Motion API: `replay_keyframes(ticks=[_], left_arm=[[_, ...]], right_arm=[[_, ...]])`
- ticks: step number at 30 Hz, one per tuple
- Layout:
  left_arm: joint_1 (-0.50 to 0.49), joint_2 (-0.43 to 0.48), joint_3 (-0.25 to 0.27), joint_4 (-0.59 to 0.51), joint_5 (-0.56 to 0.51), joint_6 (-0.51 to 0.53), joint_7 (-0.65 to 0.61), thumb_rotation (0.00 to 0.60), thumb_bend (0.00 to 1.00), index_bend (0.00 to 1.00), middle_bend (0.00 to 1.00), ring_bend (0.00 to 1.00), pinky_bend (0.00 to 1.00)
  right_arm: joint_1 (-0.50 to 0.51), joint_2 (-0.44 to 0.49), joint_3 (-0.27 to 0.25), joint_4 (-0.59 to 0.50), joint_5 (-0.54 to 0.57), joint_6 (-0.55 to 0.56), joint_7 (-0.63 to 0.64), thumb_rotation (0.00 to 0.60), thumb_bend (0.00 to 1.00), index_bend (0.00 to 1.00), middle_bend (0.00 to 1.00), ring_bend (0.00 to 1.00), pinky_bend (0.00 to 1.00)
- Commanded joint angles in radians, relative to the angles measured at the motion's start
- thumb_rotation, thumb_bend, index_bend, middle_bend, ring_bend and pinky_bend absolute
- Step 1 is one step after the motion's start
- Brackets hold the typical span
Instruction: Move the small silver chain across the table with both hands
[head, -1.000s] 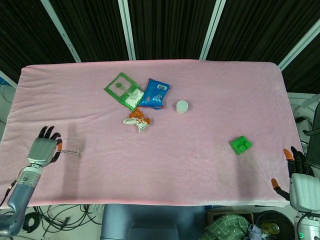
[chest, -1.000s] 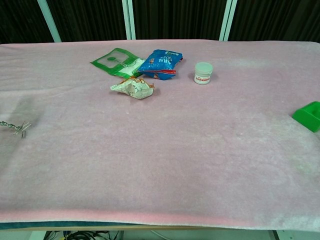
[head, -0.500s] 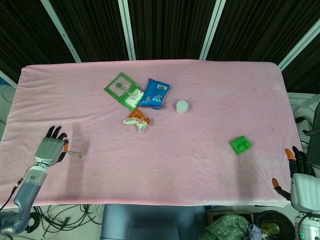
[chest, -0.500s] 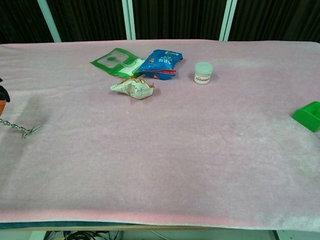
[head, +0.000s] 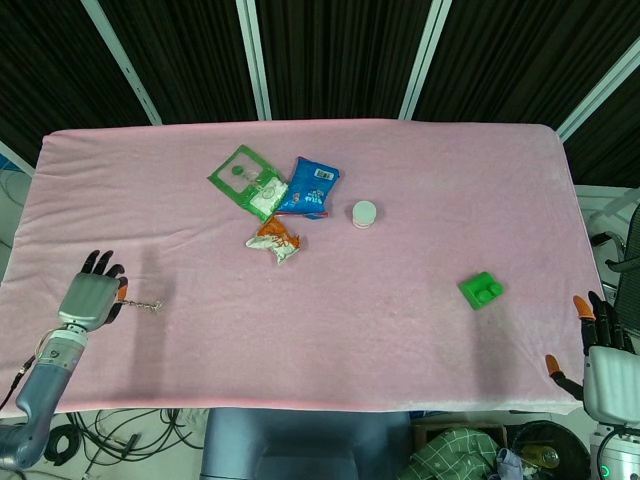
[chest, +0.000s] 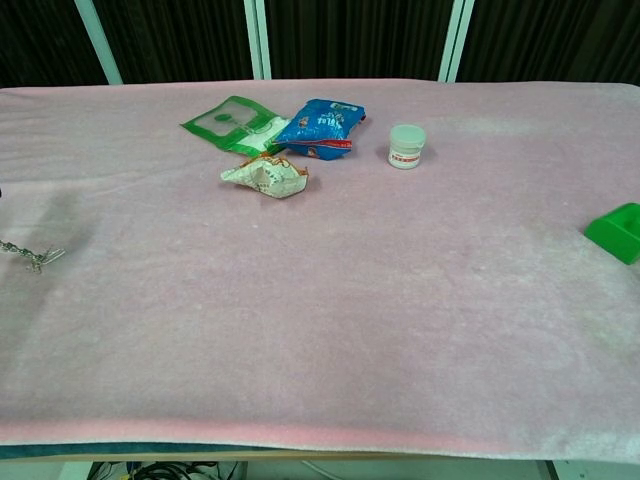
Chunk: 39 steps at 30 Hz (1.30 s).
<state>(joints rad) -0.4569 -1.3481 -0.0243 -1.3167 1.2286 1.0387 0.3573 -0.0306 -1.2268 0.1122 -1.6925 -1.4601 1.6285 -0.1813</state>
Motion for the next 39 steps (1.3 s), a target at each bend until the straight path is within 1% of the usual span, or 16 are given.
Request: replay_keyframes(ticks=[1, 10, 14, 17, 20, 22, 26, 30, 36, 39], left_arm=[[0.001, 0.005, -0.001, -0.004, -0.001, -0.001, -0.001, 0.6, 0.49, 0.63, 0.26, 0.0, 0.0], [-0.001, 0.022, -0.026, -0.039, 0.001, 0.008, -0.04, 0.6, 0.49, 0.63, 0.26, 0.0, 0.0], [-0.017, 0.021, -0.059, -0.073, 0.0, 0.007, -0.087, 0.6, 0.49, 0.63, 0.26, 0.0, 0.0], [-0.039, 0.009, -0.096, -0.096, 0.004, 0.014, -0.124, 0.6, 0.49, 0.64, 0.27, 0.0, 0.0], [-0.064, -0.021, -0.136, -0.11, 0.011, 0.027, -0.164, 0.6, 0.49, 0.64, 0.27, 0.0, 0.0], [-0.086, -0.04, -0.152, -0.111, 0.018, 0.022, -0.172, 0.6, 0.49, 0.64, 0.27, 0.0, 0.0], [-0.133, -0.083, -0.177, -0.117, 0.009, -0.012, -0.172, 0.6, 0.49, 0.64, 0.27, 0.0, 0.0], [-0.189, -0.144, -0.212, -0.121, -0.015, -0.053, -0.19, 0.6, 0.49, 0.64, 0.27, 0.0, 0.0], [-0.261, -0.224, -0.24, -0.106, -0.065, -0.111, -0.17, 0.6, 0.49, 0.64, 0.27, 0.0, 0.0], [-0.285, -0.269, -0.247, -0.093, -0.091, -0.102, -0.129, 0.6, 0.49, 0.64, 0.27, 0.0, 0.0]], right_arm=[[0.0, 0.0, 0.0, 0.0, -0.001, 0.001, 0.0, 0.6, 0.17, 0.08, 0.0, 0.02, 0.22], [-0.001, 0.0, 0.003, -0.002, 0.001, 0.004, 0.0, 0.6, 0.17, 0.08, 0.0, 0.02, 0.22], [-0.002, 0.001, 0.003, -0.004, 0.001, 0.005, 0.003, 0.6, 0.17, 0.08, 0.0, 0.02, 0.22], [-0.002, 0.002, 0.003, -0.004, 0.001, 0.005, 0.003, 0.6, 0.17, 0.08, 0.0, 0.02, 0.22], [-0.002, 0.0, 0.004, -0.002, 0.0, 0.006, 0.002, 0.6, 0.17, 0.08, 0.0, 0.02, 0.22], [-0.002, 0.0, 0.003, -0.001, 0.0, 0.005, 0.0, 0.6, 0.17, 0.08, 0.0, 0.02, 0.22], [-0.001, -0.002, 0.003, 0.002, 0.001, 0.003, -0.005, 0.6, 0.17, 0.08, 0.0, 0.02, 0.22], [-0.001, -0.004, 0.004, 0.005, 0.005, 0.003, -0.009, 0.6, 0.17, 0.08, 0.0, 0.02, 0.22], [-0.001, -0.004, 0.006, 0.008, 0.009, 0.001, -0.011, 0.6, 0.17, 0.08, 0.0, 0.02, 0.22], [0.0, -0.004, 0.006, 0.008, 0.011, -0.001, -0.009, 0.6, 0.17, 0.08, 0.0, 0.02, 0.22]])
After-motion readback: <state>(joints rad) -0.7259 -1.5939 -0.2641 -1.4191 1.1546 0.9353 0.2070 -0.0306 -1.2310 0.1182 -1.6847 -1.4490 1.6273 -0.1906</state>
